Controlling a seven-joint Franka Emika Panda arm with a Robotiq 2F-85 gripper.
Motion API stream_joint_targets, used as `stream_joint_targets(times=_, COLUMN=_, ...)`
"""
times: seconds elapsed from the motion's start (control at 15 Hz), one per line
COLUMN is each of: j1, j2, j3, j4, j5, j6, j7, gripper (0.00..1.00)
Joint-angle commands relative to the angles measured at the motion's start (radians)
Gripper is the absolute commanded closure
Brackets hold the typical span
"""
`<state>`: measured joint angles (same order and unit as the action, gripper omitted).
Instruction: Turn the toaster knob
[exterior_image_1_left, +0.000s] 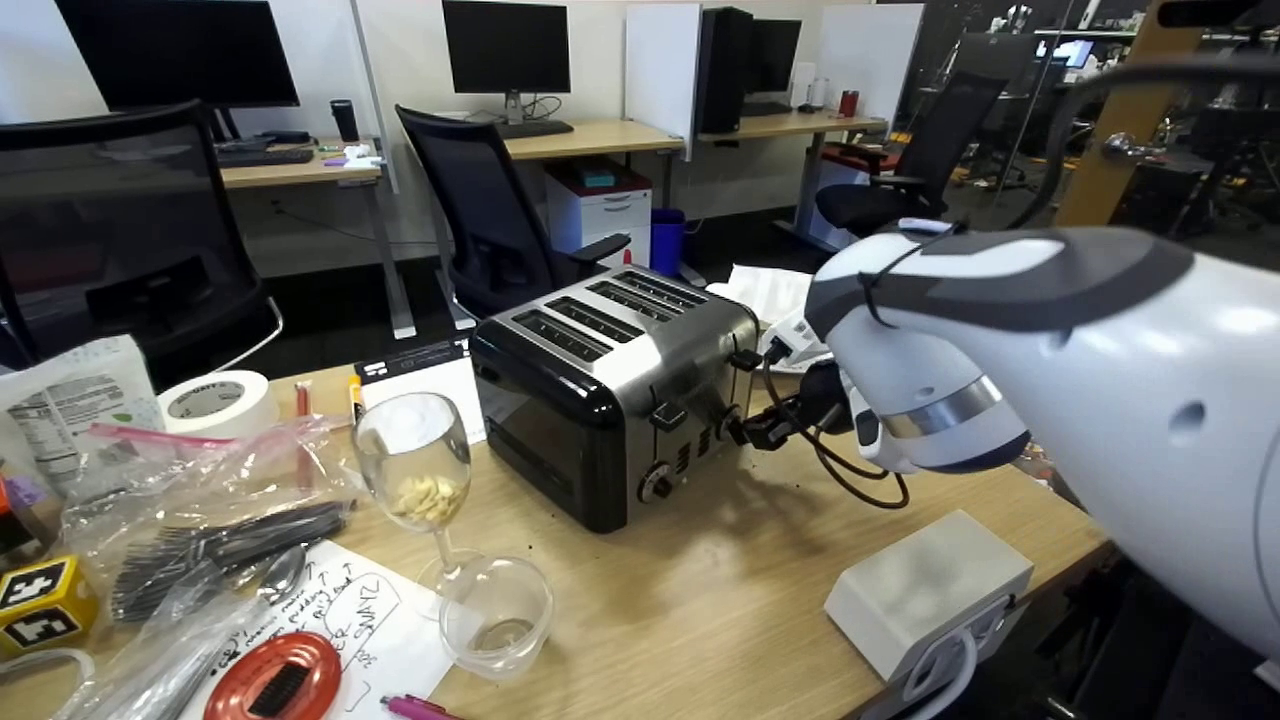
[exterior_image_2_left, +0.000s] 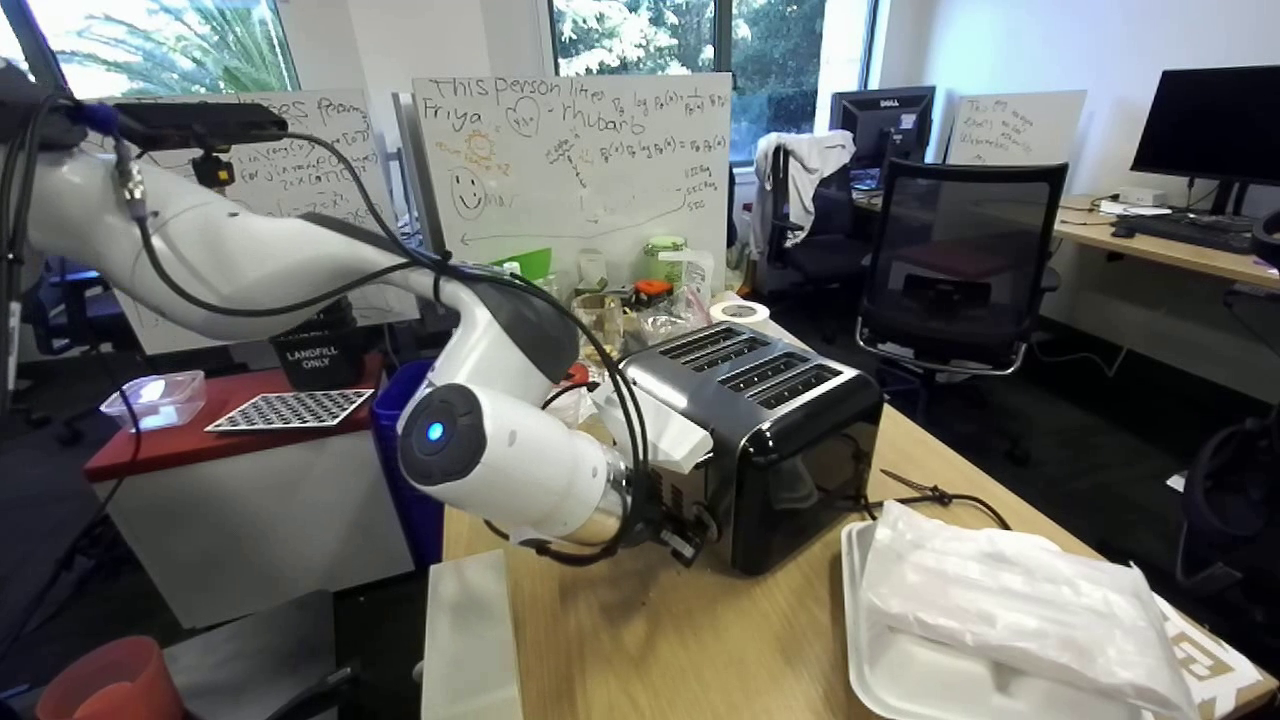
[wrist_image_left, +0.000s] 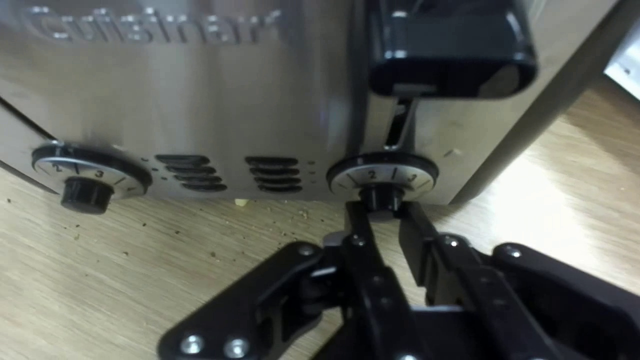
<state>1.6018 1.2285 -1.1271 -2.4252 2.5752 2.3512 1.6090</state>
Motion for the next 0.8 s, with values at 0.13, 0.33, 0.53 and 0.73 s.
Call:
stream_joint_targets(times=0.13, j1=-0.254, j2=-0.336, j3=0.067, j4=0.022, j5=-0.141, j6=-0.041, j7=-0.134, gripper=0.95)
stream_joint_targets(times=0.33, j1=-0.404, j2=-0.48, j3=0.162, j4=0.042, j5=-0.214, j6=0.004, j7=-0.177, gripper=0.95)
stream_joint_targets(times=0.53, j1=-0.585, j2=-0.604, j3=0.295, j4=0.054, j5=-0.281, j6=0.034, j7=-0.21, gripper=0.95)
stream_joint_targets(times=0.73, j1=-0.78, j2=-0.674, j3=0.461, j4=0.068, j5=-0.333, j6=0.07, j7=-0.219, gripper=0.95)
